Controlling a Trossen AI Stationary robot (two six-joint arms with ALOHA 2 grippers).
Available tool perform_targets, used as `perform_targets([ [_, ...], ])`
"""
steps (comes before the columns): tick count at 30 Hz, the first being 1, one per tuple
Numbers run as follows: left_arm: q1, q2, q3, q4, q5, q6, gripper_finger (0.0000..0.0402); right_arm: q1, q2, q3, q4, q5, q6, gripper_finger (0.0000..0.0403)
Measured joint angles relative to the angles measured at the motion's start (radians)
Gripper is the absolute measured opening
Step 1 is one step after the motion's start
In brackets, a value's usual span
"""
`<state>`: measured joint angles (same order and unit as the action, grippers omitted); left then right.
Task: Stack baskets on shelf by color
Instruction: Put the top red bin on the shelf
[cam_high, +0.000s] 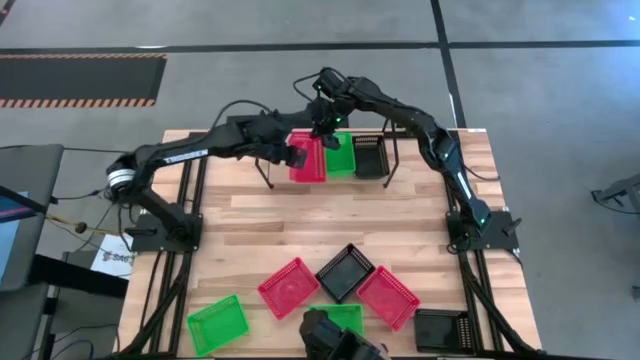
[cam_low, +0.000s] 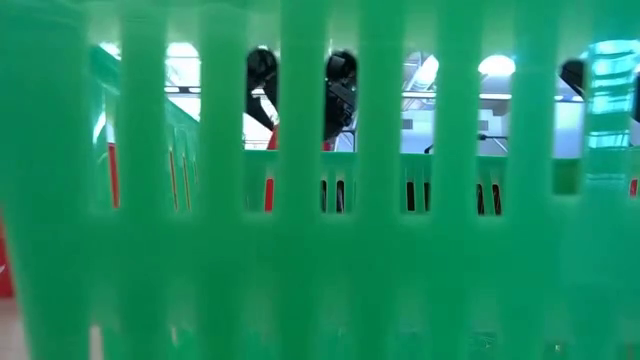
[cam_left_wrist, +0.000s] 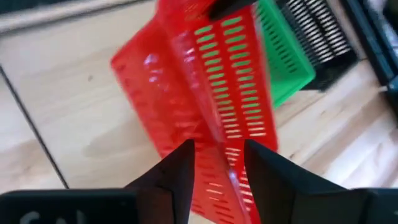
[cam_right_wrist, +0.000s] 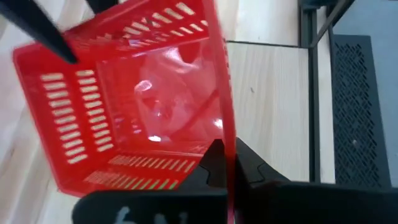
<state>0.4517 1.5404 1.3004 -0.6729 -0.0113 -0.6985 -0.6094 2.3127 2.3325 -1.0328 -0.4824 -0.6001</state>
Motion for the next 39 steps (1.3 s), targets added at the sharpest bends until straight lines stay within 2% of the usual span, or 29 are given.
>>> perform_targets([
  [3, 0.005, 0.019, 0.026, -0.020, 0.001, -0.009, 0.0109, -0.002, 0.000, 0.000, -0.011, 0.000, -0.006, 0.0003],
  [8, 0.004, 0.017, 0.099, -0.144, -0.097, 0.013, 0.0024, -0.002, 0.000, 0.001, 0.001, -0.006, 0.002, 0.0007],
  [10, 0.002, 0.016, 0.131, -0.194, -0.140, 0.024, 0.0010, 0.001, 0.000, 0.002, 0.007, -0.009, 0.006, 0.0008],
  [13, -0.001, 0.017, 0.155, -0.220, -0.176, 0.027, 0.0004, 0.003, -0.002, 0.003, 0.015, -0.010, 0.030, 0.0019],
  [16, 0.002, 0.017, 0.165, -0.223, -0.190, 0.035, 0.0002, 0.005, -0.002, 0.012, 0.018, 0.001, 0.051, 0.0048],
  [22, 0.001, 0.017, 0.167, -0.247, -0.199, 0.033, 0.0000, 0.013, -0.050, 0.019, 0.028, 0.206, 0.031, 0.0126],
  [29, 0.001, 0.015, 0.170, -0.246, -0.207, 0.023, 0.0000, 0.004, -0.178, 0.017, 0.034, 0.246, 0.008, 0.0209],
  [35, 0.000, 0.017, 0.166, -0.293, -0.201, 0.006, 0.0000, -0.024, -0.320, 0.018, 0.033, 0.374, 0.021, 0.0227],
  [39, 0.001, 0.016, 0.166, -0.314, -0.204, -0.032, 0.0000, -0.047, -0.412, 0.018, 0.026, 0.399, 0.039, 0.0220],
])
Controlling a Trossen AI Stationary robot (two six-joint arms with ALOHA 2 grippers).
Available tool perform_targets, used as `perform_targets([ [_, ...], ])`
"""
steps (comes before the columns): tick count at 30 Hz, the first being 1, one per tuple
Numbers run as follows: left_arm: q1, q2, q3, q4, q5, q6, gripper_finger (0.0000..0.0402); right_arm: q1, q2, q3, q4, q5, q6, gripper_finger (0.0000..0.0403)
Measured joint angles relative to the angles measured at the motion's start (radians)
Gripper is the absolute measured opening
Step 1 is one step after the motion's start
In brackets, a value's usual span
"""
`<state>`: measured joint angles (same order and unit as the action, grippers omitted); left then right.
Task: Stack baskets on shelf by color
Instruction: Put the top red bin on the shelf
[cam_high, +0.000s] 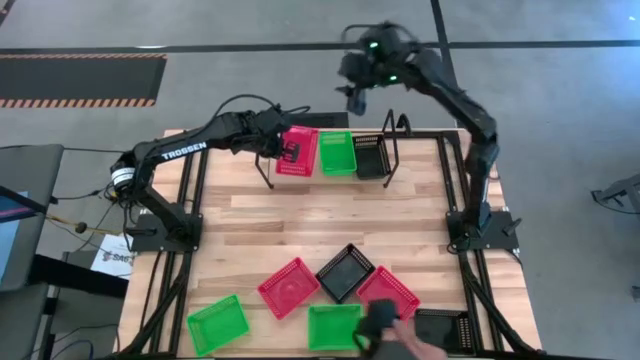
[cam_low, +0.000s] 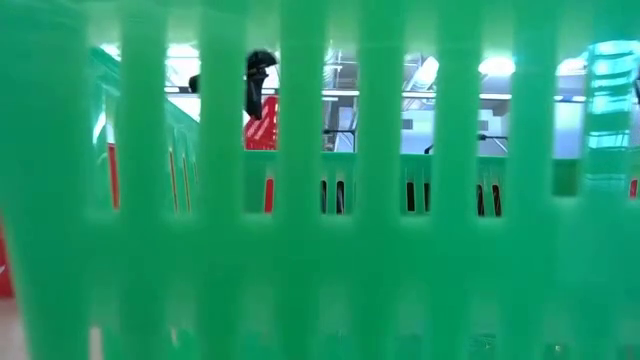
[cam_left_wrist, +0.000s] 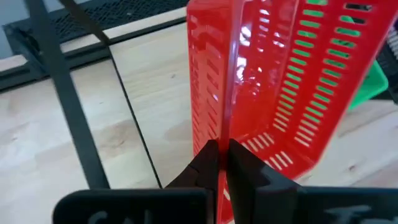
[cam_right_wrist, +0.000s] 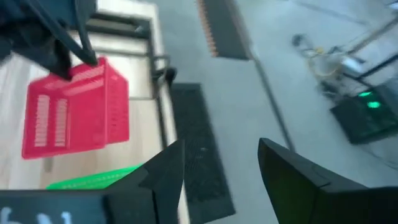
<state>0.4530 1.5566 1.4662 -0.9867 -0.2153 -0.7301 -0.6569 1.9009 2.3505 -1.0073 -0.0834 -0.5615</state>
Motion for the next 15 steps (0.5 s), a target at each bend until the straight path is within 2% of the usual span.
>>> perform_targets([
  [10, -0.013, 0.000, 0.000, -0.003, -0.009, -0.207, 0.0000, -0.109, -0.208, 0.000, -0.010, 0.037, 0.082, 0.0210],
  [15, -0.044, 0.000, 0.000, -0.116, -0.028, -0.301, 0.0000, -0.166, -0.257, 0.000, -0.026, 0.037, 0.091, 0.0209],
])
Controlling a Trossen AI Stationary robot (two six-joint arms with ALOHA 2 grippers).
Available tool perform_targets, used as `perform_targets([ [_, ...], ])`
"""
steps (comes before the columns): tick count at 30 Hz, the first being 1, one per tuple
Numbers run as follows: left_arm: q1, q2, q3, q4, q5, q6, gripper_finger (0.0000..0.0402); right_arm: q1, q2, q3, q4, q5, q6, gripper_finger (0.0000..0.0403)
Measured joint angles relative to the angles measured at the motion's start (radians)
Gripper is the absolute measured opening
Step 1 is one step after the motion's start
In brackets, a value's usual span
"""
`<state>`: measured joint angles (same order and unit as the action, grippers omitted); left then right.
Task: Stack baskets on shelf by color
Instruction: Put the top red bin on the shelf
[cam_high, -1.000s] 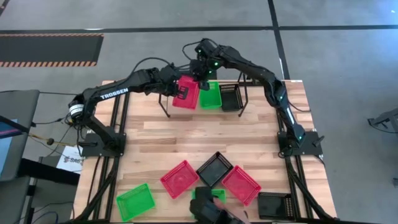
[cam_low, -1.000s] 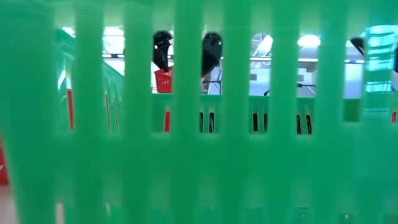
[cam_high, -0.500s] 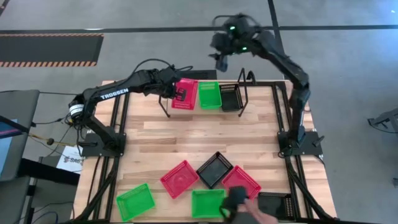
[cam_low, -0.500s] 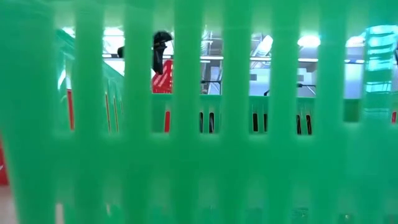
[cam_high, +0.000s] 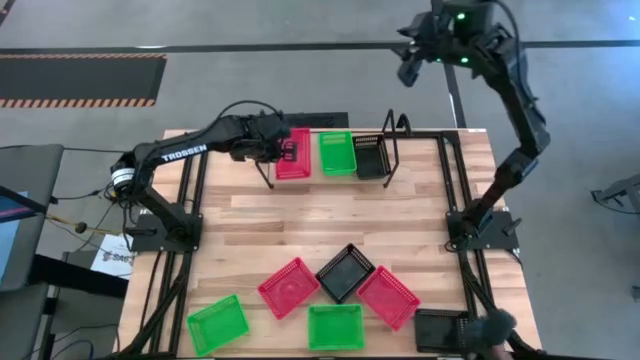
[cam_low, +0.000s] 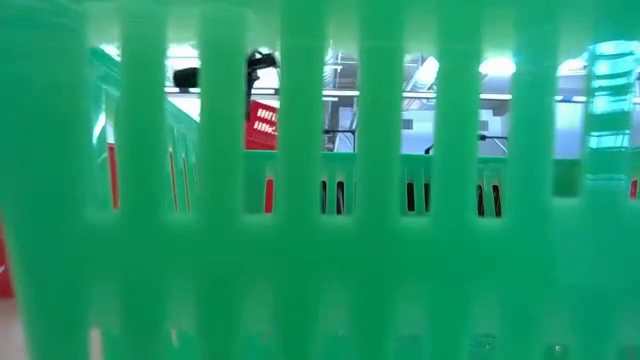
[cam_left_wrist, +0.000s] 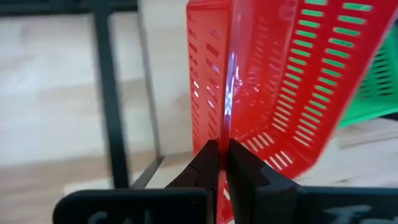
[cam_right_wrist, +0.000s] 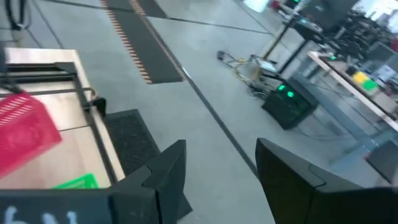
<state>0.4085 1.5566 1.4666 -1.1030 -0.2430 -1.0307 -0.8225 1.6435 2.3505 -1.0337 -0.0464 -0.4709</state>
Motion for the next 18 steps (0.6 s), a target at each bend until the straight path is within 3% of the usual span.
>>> perform_targets([
  [8, -0.100, 0.005, 0.001, -0.023, -0.012, -0.149, 0.0000, -0.067, 0.010, -0.001, -0.054, -0.003, -0.008, 0.0209],
  [18, -0.181, 0.174, 0.000, 0.001, 0.064, -0.242, 0.0000, -0.083, 0.065, -0.002, -0.100, -0.030, -0.035, 0.0209],
])
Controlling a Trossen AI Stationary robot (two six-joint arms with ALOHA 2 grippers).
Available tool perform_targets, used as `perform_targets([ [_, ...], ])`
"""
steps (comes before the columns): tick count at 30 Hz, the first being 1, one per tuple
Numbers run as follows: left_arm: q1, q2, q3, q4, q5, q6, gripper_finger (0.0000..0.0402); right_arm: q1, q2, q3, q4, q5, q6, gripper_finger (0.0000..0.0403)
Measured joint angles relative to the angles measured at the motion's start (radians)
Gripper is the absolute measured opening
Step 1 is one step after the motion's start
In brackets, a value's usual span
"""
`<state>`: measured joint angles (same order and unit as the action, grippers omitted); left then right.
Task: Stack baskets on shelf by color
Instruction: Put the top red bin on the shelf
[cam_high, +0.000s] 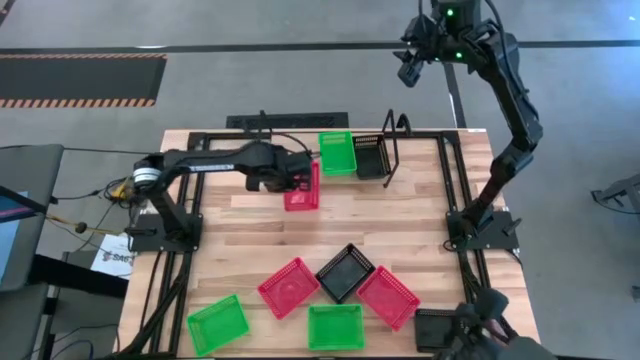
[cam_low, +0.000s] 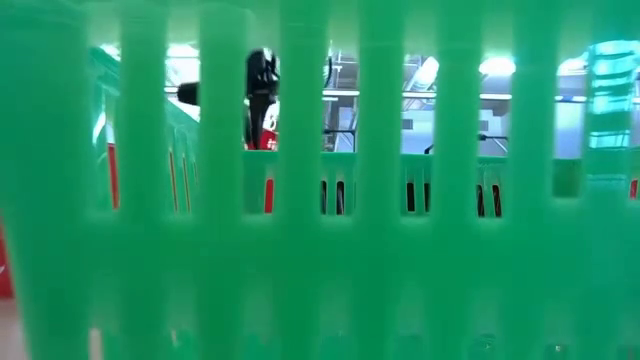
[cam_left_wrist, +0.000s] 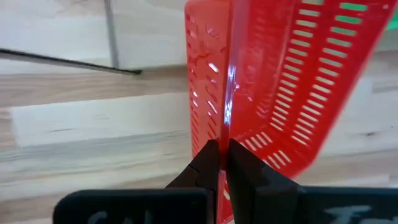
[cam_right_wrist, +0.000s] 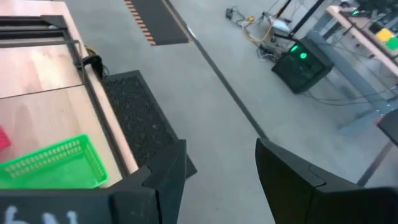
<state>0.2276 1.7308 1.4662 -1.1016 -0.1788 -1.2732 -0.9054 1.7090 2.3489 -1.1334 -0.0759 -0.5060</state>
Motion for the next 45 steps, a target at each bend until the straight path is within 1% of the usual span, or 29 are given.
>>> perform_targets([
  [4, 0.020, 0.017, 0.000, 0.037, -0.014, 0.006, 0.0000, 0.000, 0.011, 0.000, -0.010, -0.028, -0.011, 0.0209],
  [8, 0.052, 0.006, 0.000, 0.047, -0.022, 0.039, 0.0000, 0.002, 0.014, 0.000, -0.021, -0.033, -0.019, 0.0209],
  [10, 0.065, -0.013, 0.000, 0.036, -0.028, 0.071, 0.0000, 0.002, 0.014, 0.000, -0.024, -0.033, -0.025, 0.0209],
  [14, 0.098, -0.089, 0.000, 0.011, -0.052, 0.104, 0.0000, -0.008, 0.014, 0.000, -0.026, -0.033, -0.028, 0.0209],
  [17, 0.143, -0.150, 0.001, -0.041, -0.049, 0.141, 0.0000, -0.015, 0.014, 0.000, -0.027, -0.033, -0.029, 0.0209],
  [20, 0.196, -0.185, 0.001, -0.102, -0.044, 0.144, 0.0000, -0.025, 0.014, 0.000, -0.026, -0.033, -0.028, 0.0209],
  [23, 0.245, -0.184, 0.001, -0.099, -0.011, 0.184, 0.0000, -0.026, 0.014, 0.000, -0.026, -0.033, -0.025, 0.0209],
  [25, 0.260, -0.175, 0.001, -0.060, 0.000, 0.238, 0.0000, -0.026, 0.014, 0.000, -0.026, -0.033, -0.026, 0.0209],
  [27, 0.264, -0.171, 0.001, -0.028, 0.028, 0.325, 0.0000, -0.026, 0.014, 0.000, -0.026, -0.033, -0.026, 0.0209],
  [29, 0.267, -0.173, 0.008, -0.030, 0.073, 0.405, 0.0000, -0.026, 0.014, 0.000, -0.026, -0.033, -0.025, 0.0209],
  [30, 0.271, -0.171, 0.025, -0.047, 0.094, 0.447, 0.0000, -0.026, 0.014, 0.000, -0.026, -0.033, -0.025, 0.0209],
  [32, 0.280, -0.171, 0.080, -0.111, 0.104, 0.559, 0.0000, -0.027, 0.014, 0.000, -0.026, -0.033, -0.022, 0.0209],
  [37, 0.284, -0.173, 0.222, -0.229, 0.104, 1.025, 0.0000, -0.027, 0.014, 0.000, -0.027, -0.033, 0.003, 0.0209],
  [41, 0.283, -0.172, 0.310, -0.213, 0.094, 1.377, 0.0000, -0.020, 0.014, 0.000, -0.046, -0.033, 0.067, 0.0209],
  [45, 0.298, -0.133, 0.385, -0.191, 0.086, 1.627, 0.0000, -0.003, 0.014, 0.000, -0.081, -0.033, 0.154, 0.0209],
])
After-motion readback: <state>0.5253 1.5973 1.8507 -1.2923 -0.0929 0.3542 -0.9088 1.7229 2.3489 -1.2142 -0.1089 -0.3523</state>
